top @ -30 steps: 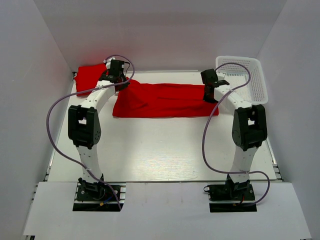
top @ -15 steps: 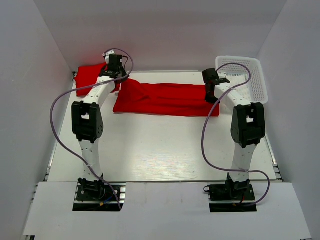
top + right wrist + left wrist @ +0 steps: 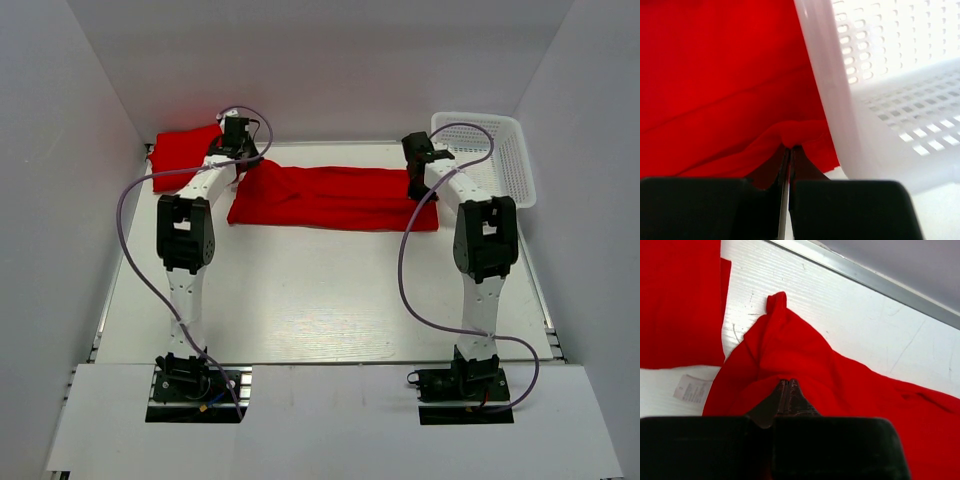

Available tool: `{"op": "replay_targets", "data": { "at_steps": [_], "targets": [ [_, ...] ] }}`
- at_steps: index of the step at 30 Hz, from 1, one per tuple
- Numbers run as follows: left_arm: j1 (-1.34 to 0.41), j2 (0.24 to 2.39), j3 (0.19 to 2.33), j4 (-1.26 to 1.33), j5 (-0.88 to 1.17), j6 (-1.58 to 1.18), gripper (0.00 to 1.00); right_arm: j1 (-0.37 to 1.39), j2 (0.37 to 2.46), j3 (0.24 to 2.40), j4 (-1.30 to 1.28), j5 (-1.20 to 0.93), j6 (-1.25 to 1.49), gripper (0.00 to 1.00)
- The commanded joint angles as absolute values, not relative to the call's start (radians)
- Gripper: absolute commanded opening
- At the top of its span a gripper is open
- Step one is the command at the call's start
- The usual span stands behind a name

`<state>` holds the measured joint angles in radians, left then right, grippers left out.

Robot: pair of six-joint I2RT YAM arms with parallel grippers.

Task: Fold and stack the t-shirts
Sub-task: Fold the other side of the tshirt into a rectangle

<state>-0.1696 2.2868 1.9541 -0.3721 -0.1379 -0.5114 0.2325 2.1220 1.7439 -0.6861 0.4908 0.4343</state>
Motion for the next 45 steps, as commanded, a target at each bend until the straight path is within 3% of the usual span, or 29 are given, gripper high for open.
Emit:
{"op": "replay_targets", "data": {
  "at_steps": [1, 17, 18, 20, 21, 22, 28, 29, 30, 31, 32, 33, 45],
  "targets": [
    [-0.156, 2.292, 2.022, -0.341, -0.137, -0.502, 0.0, 0.219, 2.151, 1.799, -0.709, 0.48, 0.422, 0.0],
    [-0.138, 2.396, 2.088, -0.31, -0.115, -0.534, 0.0, 0.192, 2.217, 1.867, -0.729, 0.44, 0.442, 0.01],
    [-0.138, 2.396, 2.088, -0.31, -0.115, -0.534, 0.03, 0.19, 2.217, 1.871, -0.729, 0.428, 0.443, 0.1],
    [-0.138, 2.396, 2.088, -0.31, -0.106, -0.534, 0.19, 0.192, 2.218, 1.878, -0.729, 0.413, 0.44, 0.18],
    [-0.138, 2.396, 2.088, -0.31, -0.106, -0.534, 0.39, 0.192, 2.217, 1.879, -0.729, 0.404, 0.44, 0.33],
    [-0.138, 2.396, 2.088, -0.31, -0.097, -0.534, 0.45, 0.193, 2.214, 1.884, -0.724, 0.399, 0.439, 0.4],
    [-0.138, 2.365, 2.088, -0.299, -0.063, -0.525, 0.71, 0.201, 2.171, 1.885, -0.684, 0.333, 0.4, 0.49],
    [-0.138, 2.365, 2.088, -0.299, -0.049, -0.525, 0.78, 0.199, 2.154, 1.879, -0.68, 0.306, 0.394, 0.51],
    [-0.138, 2.356, 2.088, -0.299, -0.049, -0.525, 0.92, 0.199, 2.149, 1.875, -0.664, 0.295, 0.385, 0.53],
    [-0.138, 2.347, 2.088, -0.299, -0.049, -0.516, 0.99, 0.201, 2.143, 1.87, -0.66, 0.275, 0.382, 0.61],
    [-0.138, 2.347, 2.088, -0.299, -0.037, -0.515, 0.99, 0.206, 2.129, 1.864, -0.646, 0.269, 0.377, 0.8],
    [-0.138, 2.338, 2.088, -0.299, -0.037, -0.515, 0.99, 0.207, 2.122, 1.855, -0.637, 0.246, 0.355, 0.9],
    [-0.149, 2.266, 2.052, -0.321, 0.054, -0.411, 0.99, 0.268, 2.086, 1.801, -0.54, 0.097, 0.259, 0.9]
  ]
}}
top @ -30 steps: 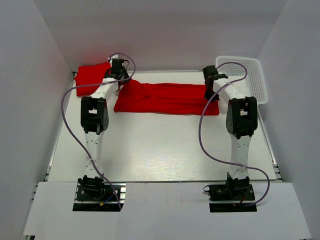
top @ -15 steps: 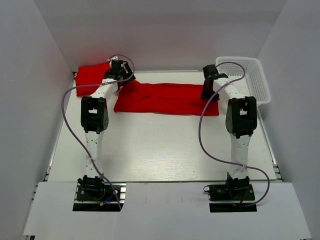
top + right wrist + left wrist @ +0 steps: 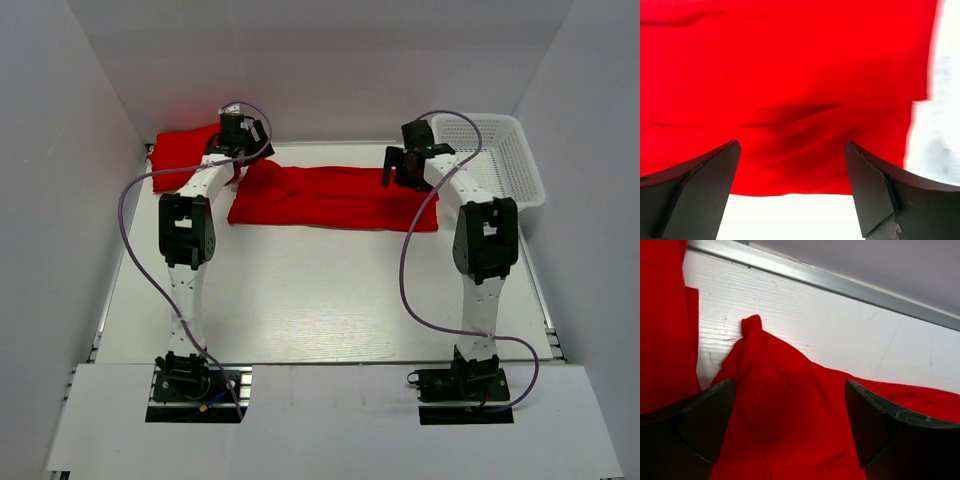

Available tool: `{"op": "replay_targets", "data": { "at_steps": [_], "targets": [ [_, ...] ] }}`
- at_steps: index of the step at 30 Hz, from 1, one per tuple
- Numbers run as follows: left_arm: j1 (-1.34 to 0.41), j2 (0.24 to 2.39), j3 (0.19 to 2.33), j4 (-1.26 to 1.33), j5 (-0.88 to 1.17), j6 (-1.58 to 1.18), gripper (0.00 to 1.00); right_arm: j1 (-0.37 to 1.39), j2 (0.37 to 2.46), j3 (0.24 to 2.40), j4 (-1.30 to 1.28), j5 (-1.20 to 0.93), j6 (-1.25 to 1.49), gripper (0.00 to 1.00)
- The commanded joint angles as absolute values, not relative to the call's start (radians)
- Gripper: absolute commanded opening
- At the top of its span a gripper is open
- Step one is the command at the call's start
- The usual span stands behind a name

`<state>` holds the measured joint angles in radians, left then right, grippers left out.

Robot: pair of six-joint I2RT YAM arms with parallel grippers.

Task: Fold and stack the t-shirts
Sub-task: Fold the other side of the tshirt into a rectangle, then rotate the tshirt 90 degrees

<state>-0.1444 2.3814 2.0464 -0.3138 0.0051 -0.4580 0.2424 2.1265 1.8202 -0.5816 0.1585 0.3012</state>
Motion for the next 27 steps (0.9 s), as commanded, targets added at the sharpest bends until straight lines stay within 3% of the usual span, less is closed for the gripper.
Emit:
{"op": "replay_targets", "data": {
  "at_steps": [1, 10, 20, 27],
  "targets": [
    [-0.158, 2.255, 2.052, -0.33, 0.081, -0.399, 0.99, 0.271, 2.088, 1.792, -0.535, 0.097, 0.262, 0.9],
    [-0.178, 2.203, 1.798, -0.272, 0.232, -0.38, 0.99, 0.267, 2.155, 1.789, -0.549, 0.094, 0.31, 0.9],
    [-0.196, 2.33, 1.85, -0.325, 0.206, -0.38, 0.99, 0.232, 2.316, 1.91, -0.546, 0.137, 0.33, 0.9],
    [-0.196, 2.483, 2.029, -0.382, 0.19, -0.39, 0.99, 0.219, 2.298, 1.763, -0.537, 0.1, 0.351, 0.9]
  ]
}}
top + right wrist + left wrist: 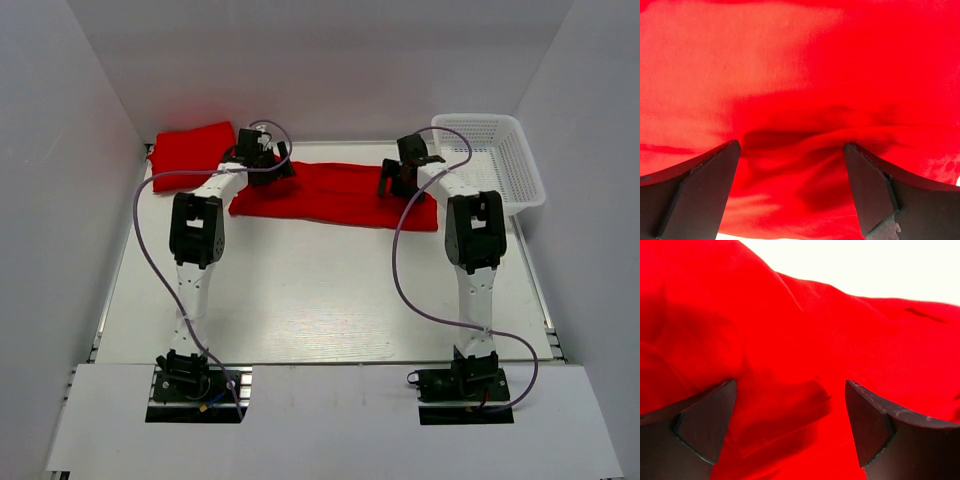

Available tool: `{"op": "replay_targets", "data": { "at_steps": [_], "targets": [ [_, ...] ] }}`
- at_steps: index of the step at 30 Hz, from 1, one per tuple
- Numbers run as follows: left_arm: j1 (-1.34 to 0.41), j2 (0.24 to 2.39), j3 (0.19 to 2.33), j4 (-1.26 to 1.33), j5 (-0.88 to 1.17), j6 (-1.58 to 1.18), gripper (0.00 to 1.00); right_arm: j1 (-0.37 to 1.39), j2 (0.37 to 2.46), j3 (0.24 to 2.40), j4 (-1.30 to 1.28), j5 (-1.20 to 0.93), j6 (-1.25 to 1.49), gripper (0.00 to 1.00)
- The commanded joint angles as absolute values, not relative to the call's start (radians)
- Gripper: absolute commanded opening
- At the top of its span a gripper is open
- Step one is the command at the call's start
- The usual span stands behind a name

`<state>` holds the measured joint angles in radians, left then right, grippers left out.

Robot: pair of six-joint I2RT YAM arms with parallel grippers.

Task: Fold and stack the t-shirts
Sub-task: Rotate the tshirt 90 degrees

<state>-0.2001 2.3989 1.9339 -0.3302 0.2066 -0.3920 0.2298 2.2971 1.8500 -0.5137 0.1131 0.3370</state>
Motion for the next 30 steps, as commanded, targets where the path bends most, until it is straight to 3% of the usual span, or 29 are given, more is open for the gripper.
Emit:
{"op": "replay_targets", "data": {
  "at_steps": [1, 4, 11, 19, 30],
  "targets": [
    [-0.196, 2.514, 2.069, -0.405, 0.204, -0.399, 0.99, 0.222, 2.24, 1.687, -0.505, 0.1, 0.351, 0.9],
    [-0.196, 2.632, 2.233, -0.411, 0.279, -0.419, 0.99, 0.232, 2.121, 1.44, -0.448, 0.023, 0.325, 0.9],
    [-0.241, 2.789, 2.393, -0.232, 0.413, -0.5, 0.99, 0.391, 1.879, 1.067, -0.327, -0.294, 0.25, 0.9],
    [-0.33, 2.856, 2.439, -0.104, 0.364, -0.552, 0.99, 0.754, 1.87, 1.071, -0.31, -0.498, 0.147, 0.9],
    [-0.339, 2.881, 2.448, 0.095, 0.351, -0.609, 0.99, 0.885, 1.841, 1.138, -0.265, -0.534, 0.09, 0.9]
  ]
}}
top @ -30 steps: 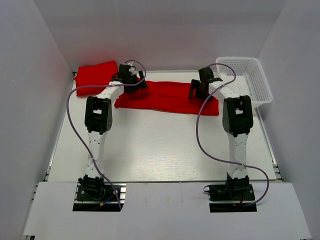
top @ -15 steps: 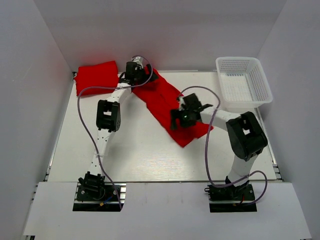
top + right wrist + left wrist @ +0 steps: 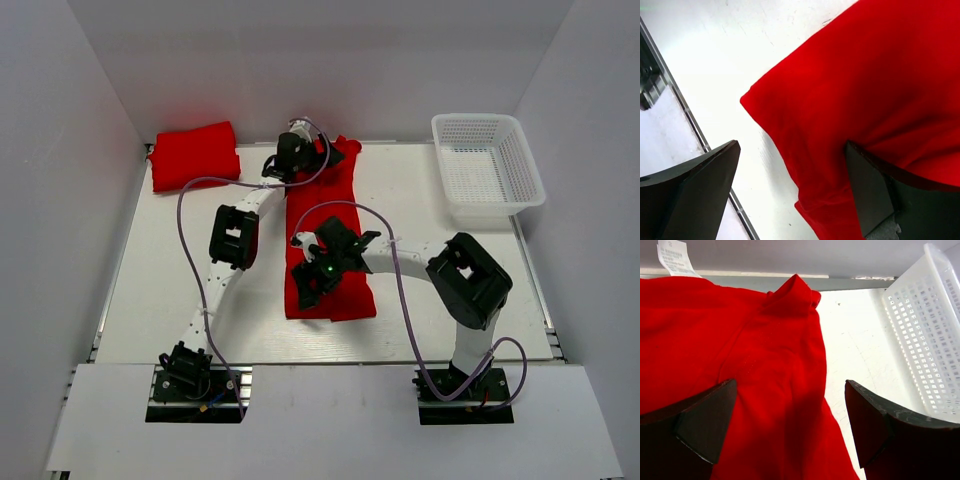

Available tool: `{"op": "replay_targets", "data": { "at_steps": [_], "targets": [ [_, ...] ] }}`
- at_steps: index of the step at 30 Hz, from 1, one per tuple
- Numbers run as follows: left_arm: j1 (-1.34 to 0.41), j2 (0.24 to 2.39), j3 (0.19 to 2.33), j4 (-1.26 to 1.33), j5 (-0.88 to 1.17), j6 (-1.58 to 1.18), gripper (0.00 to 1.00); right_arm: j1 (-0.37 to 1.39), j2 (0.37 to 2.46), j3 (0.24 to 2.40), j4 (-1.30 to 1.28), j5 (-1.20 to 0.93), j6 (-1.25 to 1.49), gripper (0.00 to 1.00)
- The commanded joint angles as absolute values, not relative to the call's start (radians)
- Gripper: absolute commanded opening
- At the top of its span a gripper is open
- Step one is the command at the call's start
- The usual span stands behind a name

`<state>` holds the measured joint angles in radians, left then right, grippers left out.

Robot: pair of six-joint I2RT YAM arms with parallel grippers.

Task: Fold and stack the t-shirts
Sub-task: Rotate the tshirt 90 degrees

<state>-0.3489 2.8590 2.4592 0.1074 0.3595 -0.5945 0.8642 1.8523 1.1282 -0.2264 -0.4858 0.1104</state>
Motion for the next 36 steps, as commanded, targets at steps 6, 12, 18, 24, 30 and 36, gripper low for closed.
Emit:
{"op": "replay_targets", "data": {
  "at_steps": [6, 12, 18, 24, 30, 36],
  "targets": [
    [-0.339, 2.742, 2.448, 0.067, 0.293, -0.537, 0.99, 0.877, 1.79, 1.226, -0.304, -0.433, 0.066, 0.9],
    [-0.339, 2.521, 2.373, 0.014, 0.204, -0.433, 0.99, 0.874, 1.717, 1.272, -0.308, -0.413, 0.09, 0.9],
    [-0.339, 2.343, 2.353, -0.13, 0.204, -0.322, 0.99, 0.874, 1.597, 1.166, -0.281, -0.272, 0.158, 0.9],
    [-0.339, 2.064, 1.982, -0.391, 0.074, -0.279, 0.99, 0.858, 1.435, 1.01, -0.29, 0.07, 0.346, 0.9],
    [-0.382, 1.619, 1.279, -0.339, 0.058, -0.413, 0.99, 0.786, 1.35, 0.864, -0.376, 0.204, 0.48, 0.9],
    [-0.463, 1.454, 0.969, -0.515, 0.04, -0.505, 0.99, 0.729, 1.31, 0.752, -0.419, 0.127, 0.495, 0.9]
  ]
}}
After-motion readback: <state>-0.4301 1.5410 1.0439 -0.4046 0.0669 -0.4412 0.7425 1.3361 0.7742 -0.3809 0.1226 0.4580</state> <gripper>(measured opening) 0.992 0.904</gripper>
